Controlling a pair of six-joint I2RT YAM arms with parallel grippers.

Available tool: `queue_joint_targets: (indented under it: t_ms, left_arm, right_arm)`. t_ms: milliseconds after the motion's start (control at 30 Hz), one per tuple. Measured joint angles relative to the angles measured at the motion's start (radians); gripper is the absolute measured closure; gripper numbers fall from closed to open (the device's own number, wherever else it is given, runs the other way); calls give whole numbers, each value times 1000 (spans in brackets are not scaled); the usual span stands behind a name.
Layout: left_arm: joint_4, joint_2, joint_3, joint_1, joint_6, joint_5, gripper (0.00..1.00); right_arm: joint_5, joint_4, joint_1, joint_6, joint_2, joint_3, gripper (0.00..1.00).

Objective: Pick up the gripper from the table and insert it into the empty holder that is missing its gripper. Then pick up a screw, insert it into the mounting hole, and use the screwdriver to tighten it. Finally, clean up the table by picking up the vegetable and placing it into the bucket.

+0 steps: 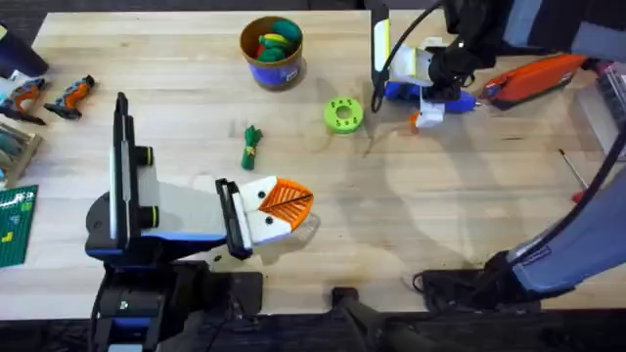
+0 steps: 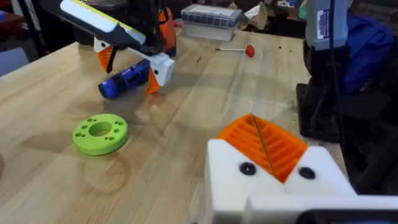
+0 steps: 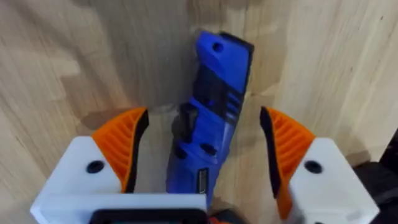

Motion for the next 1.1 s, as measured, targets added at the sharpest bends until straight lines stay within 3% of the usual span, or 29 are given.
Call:
queue_joint_targets:
  t_ms: [267, 300, 333, 400, 433, 633, 767, 933, 1100]
  left_arm:
    - [0, 0, 0, 0, 1, 0, 980]
    - [0, 0, 0, 0, 5, -1, 907]
    - [0, 0, 0, 0, 4, -1, 439]
    - [0, 0, 0, 0, 3, -1, 132]
    - [0, 0, 0, 0, 2, -1, 17]
    - [2, 0, 0, 0, 3, -3, 16]
    - [10, 0, 0, 2, -29, -36, 15]
    - [35, 0, 1, 31, -61, -82, 17]
    - [20, 7, 77, 71, -68, -186, 17]
  right_arm:
    - [13, -18, 20, 132, -56, 1, 19]
    - [13, -18, 28, 158, -81, 1, 19]
    - [3, -18, 55, 256, -178, 1, 20]
    - [-15, -18, 71, 350, -254, 1, 19]
    - [-34, -18, 82, 512, -358, 1, 20]
    - [-43, -33, 82, 907, -545, 1, 20]
    - [-48, -140, 82, 1139, -670, 1, 20]
    - [-55, -353, 82, 1315, -789, 1, 19]
    - [-61, -505, 82, 1407, -829, 1, 20]
